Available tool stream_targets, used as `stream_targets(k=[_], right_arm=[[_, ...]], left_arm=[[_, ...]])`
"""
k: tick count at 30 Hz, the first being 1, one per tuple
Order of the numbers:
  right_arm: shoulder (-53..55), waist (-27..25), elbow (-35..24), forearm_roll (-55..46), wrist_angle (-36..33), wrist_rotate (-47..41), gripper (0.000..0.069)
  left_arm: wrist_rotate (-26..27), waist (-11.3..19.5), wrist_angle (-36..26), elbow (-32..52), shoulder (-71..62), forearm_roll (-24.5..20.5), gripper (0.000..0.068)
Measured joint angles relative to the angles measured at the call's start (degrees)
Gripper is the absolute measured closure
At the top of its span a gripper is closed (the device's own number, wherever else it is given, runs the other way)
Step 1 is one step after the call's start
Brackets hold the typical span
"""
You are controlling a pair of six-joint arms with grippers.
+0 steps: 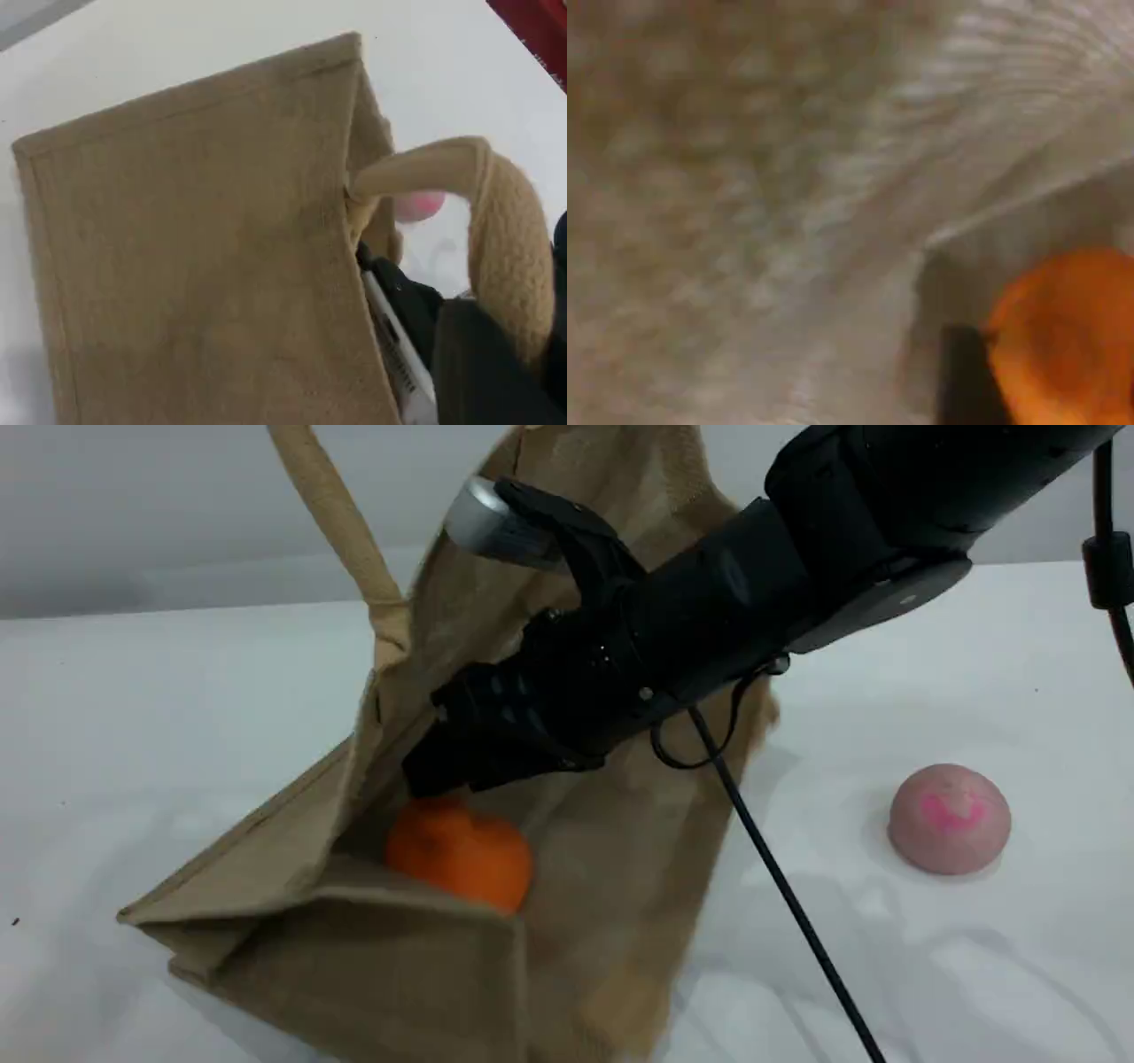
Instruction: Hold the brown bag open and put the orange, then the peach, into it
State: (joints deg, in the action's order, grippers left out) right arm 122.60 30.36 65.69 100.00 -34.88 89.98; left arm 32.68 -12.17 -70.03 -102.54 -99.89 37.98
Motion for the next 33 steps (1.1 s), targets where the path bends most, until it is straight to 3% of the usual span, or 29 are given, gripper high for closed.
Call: stream_targets(k=[3, 7, 21, 25, 33], right_arm=[[-1.2, -0.1, 0.0, -0.1, -0.3, 0.0, 0.0220], [-4.1, -1.2, -0.1, -3.4, -0.3, -2.1, 0.0182], [-13.5, -16.3, -1.6, -38.6, -4.6, -30.8, 0.0215], [-13.7, -21.7, -3.2, -44.6, -5.8, -37.2, 0.0216], [-13.4, -30.1, -4.0, -48.1, 2.1, -40.9, 0.0216]], left_arm=[[0.0, 0.0, 0.0, 0.0, 0.0, -0.1, 0.0594], [-0.1, 0.0, 0.0, 0.0, 0.0, -0.3, 0.0594], [-0.1, 0.0, 0.1, 0.0, 0.0, -0.6, 0.0594], [0.0, 0.0, 0.1, 0.0, 0.0, -0.6, 0.0594], [0.0, 0.0, 0.1, 0.0, 0.0, -0.6, 0.0594]])
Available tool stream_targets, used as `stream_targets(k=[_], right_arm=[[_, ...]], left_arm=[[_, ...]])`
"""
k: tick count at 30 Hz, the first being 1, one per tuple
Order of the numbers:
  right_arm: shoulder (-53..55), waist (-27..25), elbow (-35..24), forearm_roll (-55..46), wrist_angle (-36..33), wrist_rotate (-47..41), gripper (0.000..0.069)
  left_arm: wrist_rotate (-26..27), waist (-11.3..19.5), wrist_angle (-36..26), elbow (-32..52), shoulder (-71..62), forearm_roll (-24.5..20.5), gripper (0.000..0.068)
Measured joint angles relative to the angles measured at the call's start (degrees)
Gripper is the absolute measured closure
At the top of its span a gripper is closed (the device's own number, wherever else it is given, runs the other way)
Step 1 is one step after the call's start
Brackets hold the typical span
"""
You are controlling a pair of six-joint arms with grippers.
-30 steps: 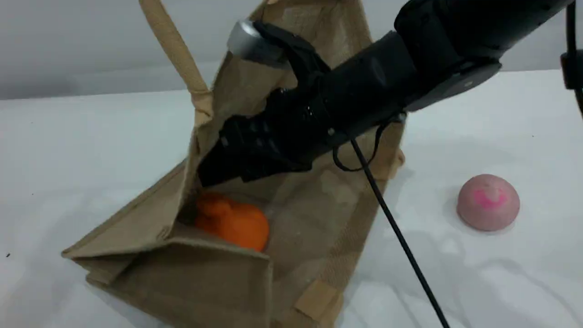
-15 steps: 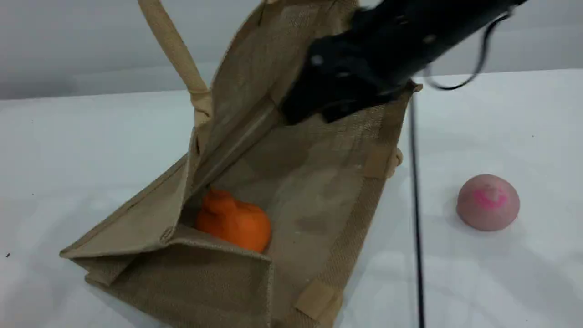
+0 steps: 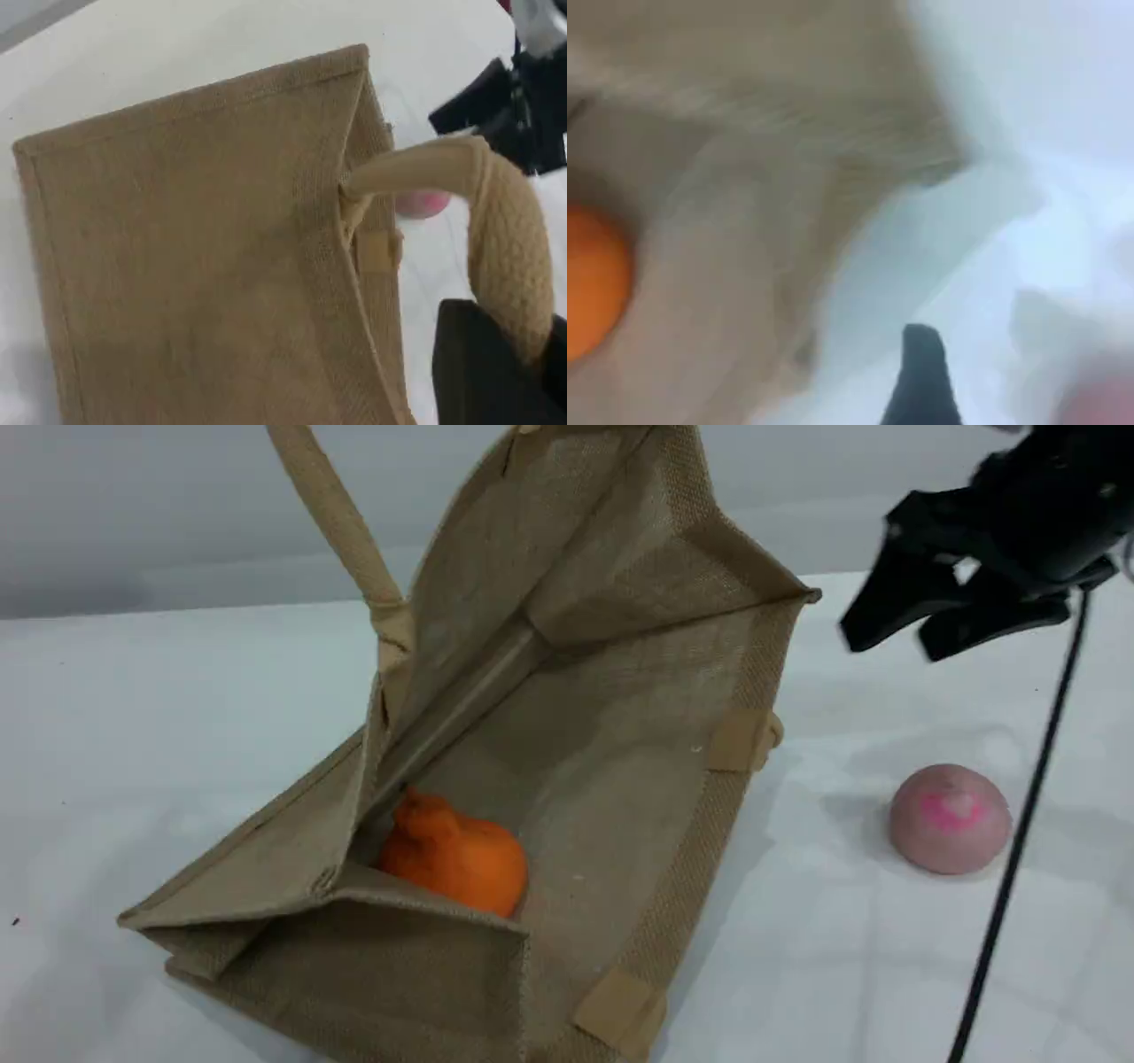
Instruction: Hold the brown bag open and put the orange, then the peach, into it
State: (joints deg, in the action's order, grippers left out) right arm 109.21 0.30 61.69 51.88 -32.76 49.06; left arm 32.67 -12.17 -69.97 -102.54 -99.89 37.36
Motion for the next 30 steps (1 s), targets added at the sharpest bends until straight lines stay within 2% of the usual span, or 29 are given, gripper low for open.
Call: stream_targets(k=[4, 12, 26, 30], right_arm=[[2.0, -1.0, -0.1, 0.1, 3.4, -0.2, 0.0216], [8.0, -0.9, -0.1, -1.9, 3.9, -1.8, 0.0216], [10.6, -0.9, -0.1, -19.1, 2.2, -17.7, 0.0216], [11.9, -0.9, -0.1, -20.7, 1.5, -20.3, 0.0218]], left_arm=[[0.0, 0.0, 0.0, 0.0, 0.0, 0.0, 0.0594], [0.1, 0.0, 0.0, 0.0, 0.0, 0.1, 0.0594], [0.1, 0.0, 0.0, 0.0, 0.0, 0.1, 0.0594], [0.0, 0.0, 0.0, 0.0, 0.0, 0.1, 0.0594]])
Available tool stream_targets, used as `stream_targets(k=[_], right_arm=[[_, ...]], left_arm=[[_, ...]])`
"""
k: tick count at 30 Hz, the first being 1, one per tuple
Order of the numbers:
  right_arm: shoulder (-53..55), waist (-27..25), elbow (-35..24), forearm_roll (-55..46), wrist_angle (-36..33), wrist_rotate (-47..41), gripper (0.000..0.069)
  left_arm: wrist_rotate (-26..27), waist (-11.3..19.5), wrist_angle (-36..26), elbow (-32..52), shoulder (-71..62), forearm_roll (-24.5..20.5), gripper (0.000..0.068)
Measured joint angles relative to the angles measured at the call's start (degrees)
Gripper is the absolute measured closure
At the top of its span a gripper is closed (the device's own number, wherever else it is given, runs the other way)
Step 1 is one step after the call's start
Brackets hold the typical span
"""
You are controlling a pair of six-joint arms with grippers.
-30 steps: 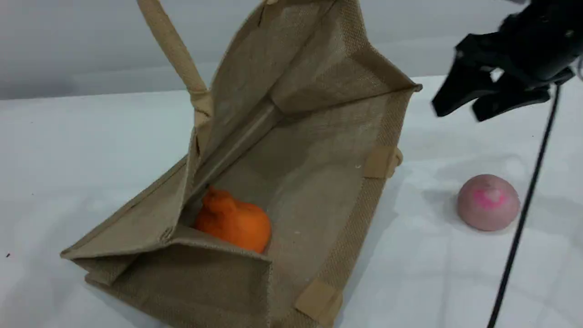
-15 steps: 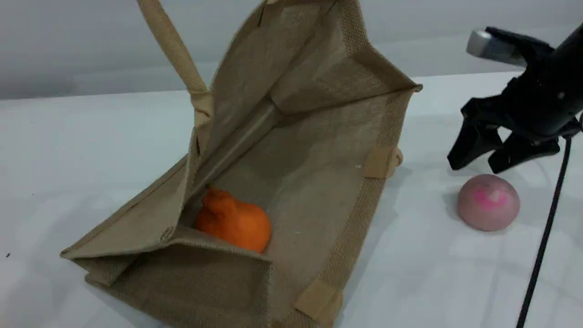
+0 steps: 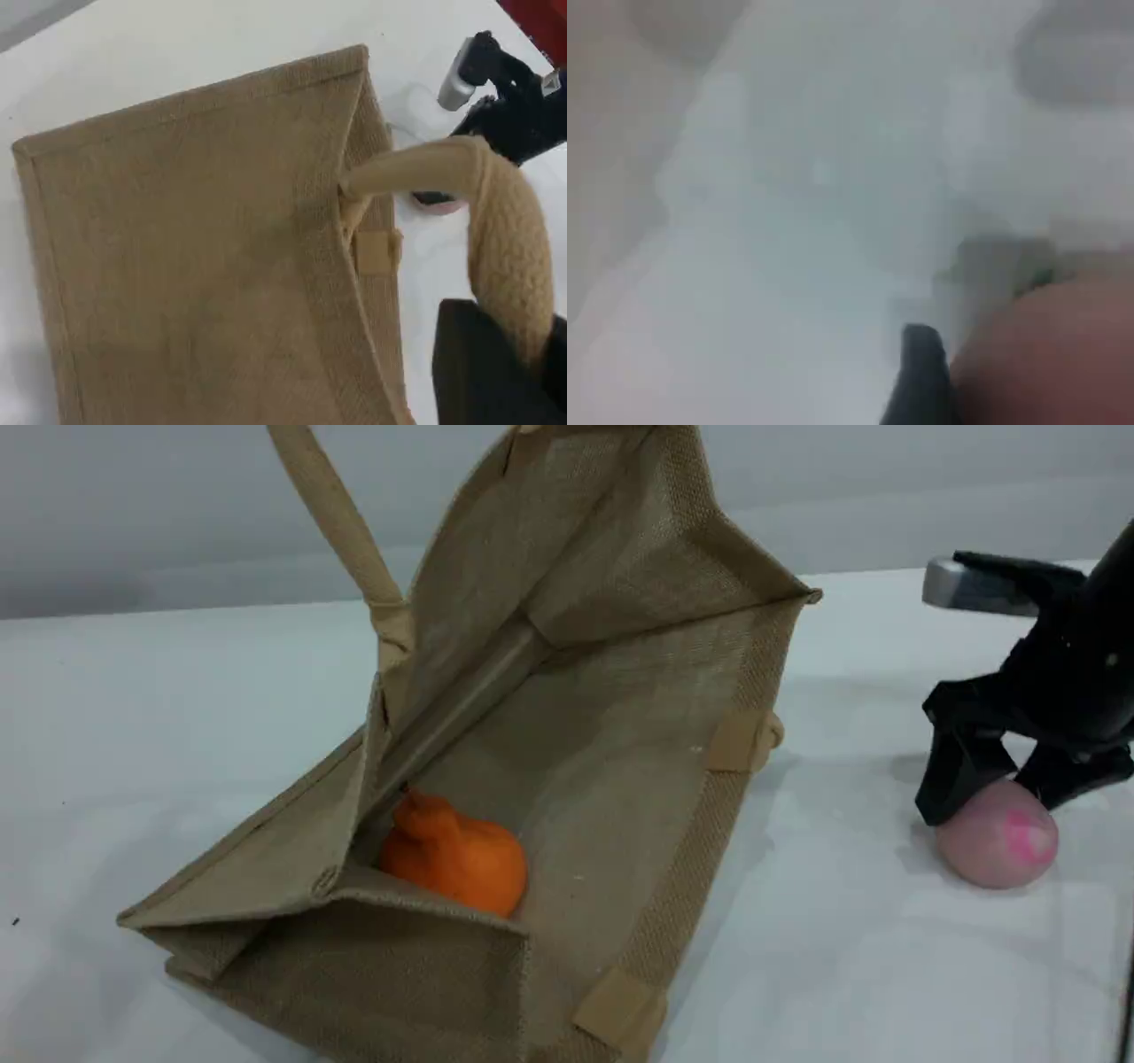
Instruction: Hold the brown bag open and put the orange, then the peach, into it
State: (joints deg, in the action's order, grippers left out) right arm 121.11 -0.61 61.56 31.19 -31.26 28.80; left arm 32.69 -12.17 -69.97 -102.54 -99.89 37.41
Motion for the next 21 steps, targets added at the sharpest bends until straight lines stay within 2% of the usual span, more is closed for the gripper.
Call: stream_targets(k=[2, 4, 6, 9, 11, 16, 21], right_arm=[[0.3, 0.0, 0.0, -0.2, -0.7, -0.2, 0.0238], [0.3, 0.0, 0.0, -0.6, -1.2, -0.2, 0.0297], [0.3, 0.0, 0.0, -0.9, -1.5, -0.2, 0.0393], [0.3, 0.0, 0.0, -1.4, -2.7, -0.2, 0.0587], [-0.2, 0.0, 0.0, -1.4, -3.7, -0.2, 0.0645], [-4.6, 0.0, -0.1, -2.1, -8.9, 0.3, 0.0666], [-12.0, 0.1, -0.1, 2.4, -13.3, 1.3, 0.0666]], left_arm=[[0.0, 0.0, 0.0, 0.0, 0.0, 0.0, 0.0594], [0.0, 0.0, 0.0, 0.0, 0.0, -0.1, 0.0594], [0.0, 0.0, 0.0, 0.0, 0.0, -0.1, 0.0594], [0.0, 0.0, 0.0, 0.0, 0.0, -0.1, 0.0594], [0.0, 0.0, 0.0, 0.0, 0.0, 0.0, 0.0594], [0.0, 0.0, 0.0, 0.0, 0.0, 0.0, 0.0594], [0.0, 0.0, 0.0, 0.0, 0.0, 0.1, 0.0594]])
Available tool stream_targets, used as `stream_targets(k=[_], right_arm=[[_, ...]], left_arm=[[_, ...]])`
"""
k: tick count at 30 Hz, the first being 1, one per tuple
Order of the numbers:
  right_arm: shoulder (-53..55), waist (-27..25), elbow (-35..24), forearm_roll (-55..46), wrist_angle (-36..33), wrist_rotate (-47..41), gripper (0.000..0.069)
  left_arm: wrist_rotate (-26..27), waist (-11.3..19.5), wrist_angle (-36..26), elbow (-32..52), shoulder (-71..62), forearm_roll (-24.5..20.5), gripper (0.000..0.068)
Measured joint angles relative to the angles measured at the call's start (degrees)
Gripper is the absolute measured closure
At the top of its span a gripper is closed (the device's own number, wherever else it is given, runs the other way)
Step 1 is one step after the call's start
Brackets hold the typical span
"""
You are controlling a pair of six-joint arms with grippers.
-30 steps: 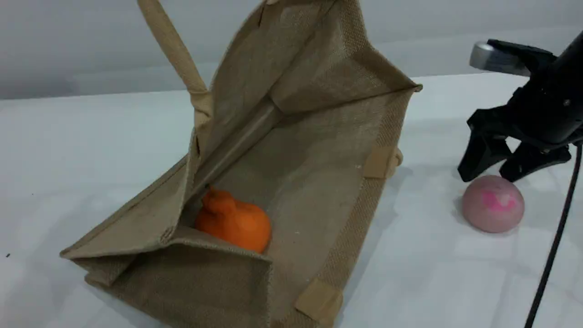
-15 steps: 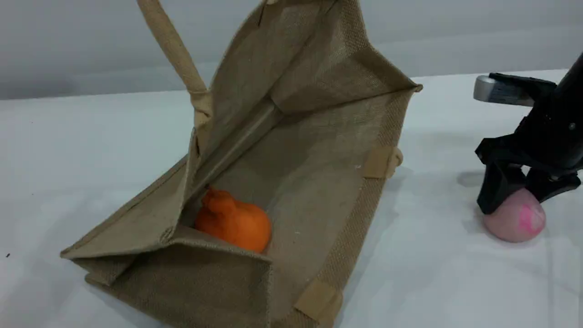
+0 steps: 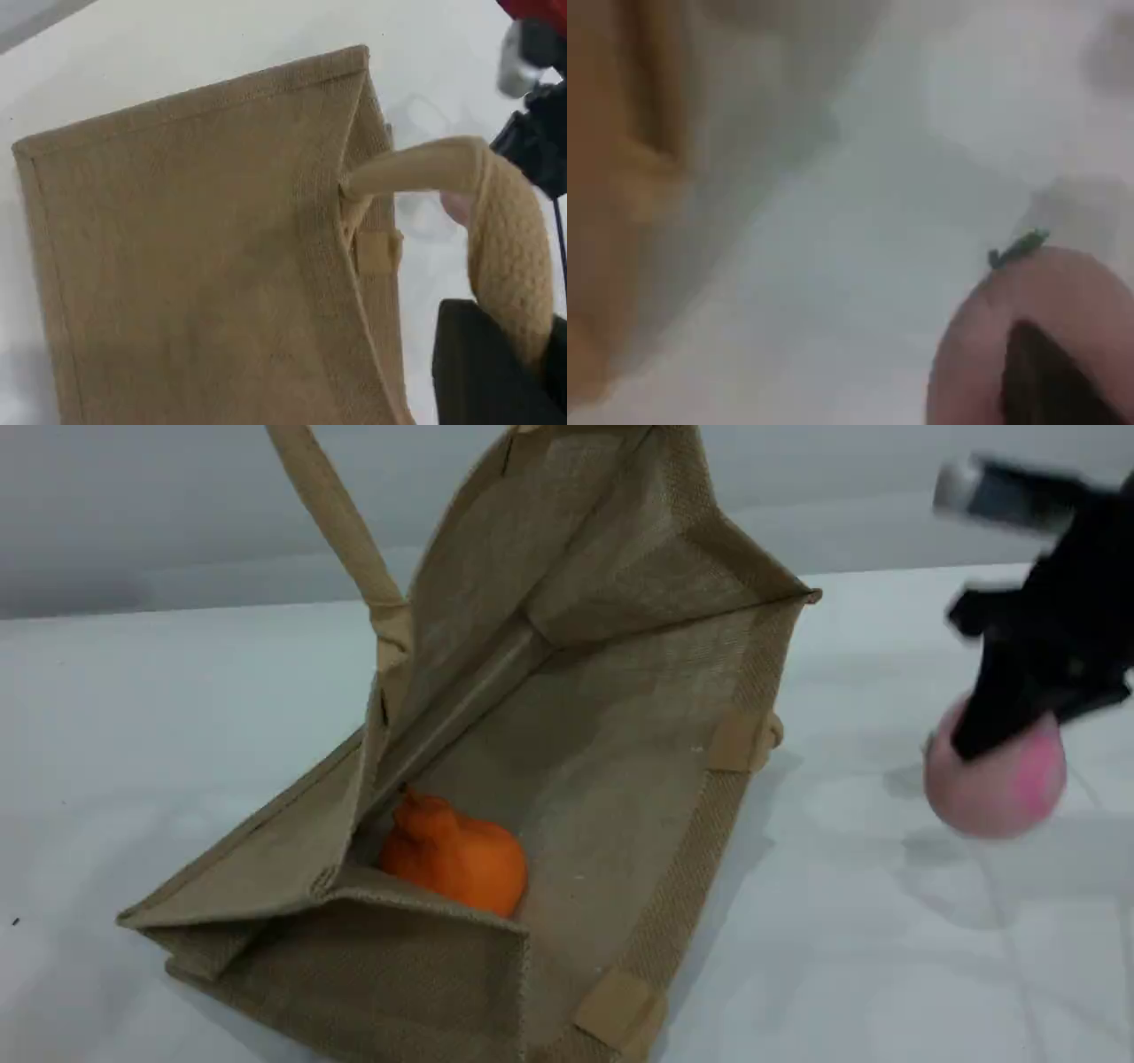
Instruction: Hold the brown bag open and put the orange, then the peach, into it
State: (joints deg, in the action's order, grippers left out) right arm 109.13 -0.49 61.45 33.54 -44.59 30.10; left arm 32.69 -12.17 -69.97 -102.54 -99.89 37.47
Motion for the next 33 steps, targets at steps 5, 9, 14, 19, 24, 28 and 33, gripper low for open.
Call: stream_targets(k=[5, 9, 14, 19, 24, 28, 33], right_arm=[[-4.3, 1.0, 0.0, 11.3, -5.5, 8.6, 0.0666], [-4.3, 4.7, 0.0, 21.9, -8.9, 17.0, 0.0666], [-4.3, 12.0, 0.0, 30.7, -4.0, 21.3, 0.0666], [-3.1, 20.2, 0.0, 32.5, 3.7, 21.4, 0.0666], [0.3, 25.7, 0.1, 36.4, 9.7, 24.2, 0.0666], [3.3, 28.5, 0.1, 44.9, 13.1, 30.9, 0.0666], [7.3, 29.7, 0.1, 59.9, 15.0, 43.9, 0.0666]], left_arm=[[0.1, 0.0, 0.0, 0.0, 0.0, 0.0, 0.0594], [0.1, 0.0, 0.0, 0.0, 0.0, 0.0, 0.0594], [0.1, 0.0, 0.0, 0.0, 0.0, 0.0, 0.0594], [0.1, 0.0, 0.0, 0.0, 0.0, 0.0, 0.0594], [0.1, 0.0, 0.0, 0.0, 0.0, 0.0, 0.0594], [0.1, 0.0, 0.0, 0.0, 0.0, 0.0, 0.0594], [0.1, 0.0, 0.0, 0.0, 0.0, 0.2, 0.0594]])
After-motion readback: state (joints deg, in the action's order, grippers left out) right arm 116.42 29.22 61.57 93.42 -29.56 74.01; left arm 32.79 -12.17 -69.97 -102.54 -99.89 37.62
